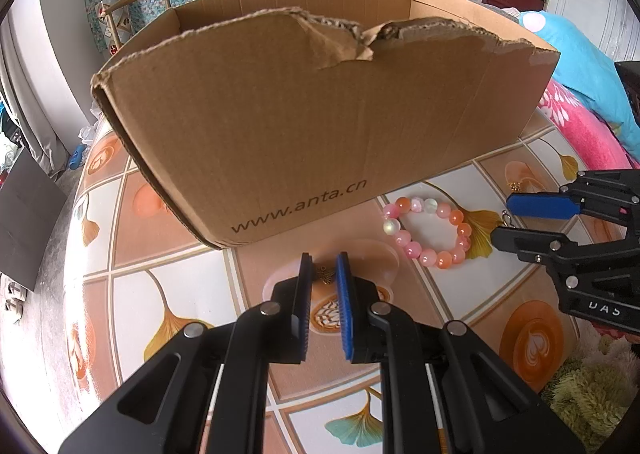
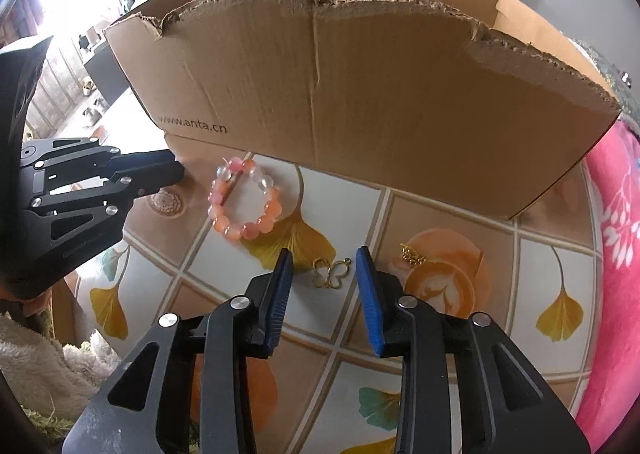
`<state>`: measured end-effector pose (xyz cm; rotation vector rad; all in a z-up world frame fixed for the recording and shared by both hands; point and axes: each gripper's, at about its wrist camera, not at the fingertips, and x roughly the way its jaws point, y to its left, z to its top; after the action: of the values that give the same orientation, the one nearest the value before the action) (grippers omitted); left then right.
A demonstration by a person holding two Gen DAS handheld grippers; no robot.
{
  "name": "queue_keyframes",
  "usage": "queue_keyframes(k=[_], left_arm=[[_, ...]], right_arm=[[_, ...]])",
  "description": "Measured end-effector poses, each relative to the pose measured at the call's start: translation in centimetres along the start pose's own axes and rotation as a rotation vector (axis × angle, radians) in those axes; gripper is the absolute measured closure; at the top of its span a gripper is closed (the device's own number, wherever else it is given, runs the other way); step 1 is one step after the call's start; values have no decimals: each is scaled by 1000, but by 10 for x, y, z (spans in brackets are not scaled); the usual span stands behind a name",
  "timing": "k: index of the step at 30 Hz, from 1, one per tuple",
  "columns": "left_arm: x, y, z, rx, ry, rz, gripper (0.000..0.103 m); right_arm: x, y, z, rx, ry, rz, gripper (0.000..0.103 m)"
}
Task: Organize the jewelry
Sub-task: 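Lower the right tool around the butterfly charm and close it, then lift the butterfly charm with the right tool and carry it over the box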
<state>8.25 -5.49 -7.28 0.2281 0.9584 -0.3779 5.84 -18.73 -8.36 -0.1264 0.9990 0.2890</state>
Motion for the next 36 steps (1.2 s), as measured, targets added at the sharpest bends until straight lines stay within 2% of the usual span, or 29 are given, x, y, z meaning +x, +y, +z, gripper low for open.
queue_keyframes(k=[9, 24, 36], left_arm=[[0, 0, 0, 1, 1, -2, 91], [1, 0, 0, 4, -2, -6, 91], [-8, 3, -4, 3, -6, -13, 91]], right_arm=[[0, -7, -1, 30, -11, -8, 88], [-2, -19, -2, 53, -27, 14, 89], [-32, -18, 0, 44, -64, 8, 89]])
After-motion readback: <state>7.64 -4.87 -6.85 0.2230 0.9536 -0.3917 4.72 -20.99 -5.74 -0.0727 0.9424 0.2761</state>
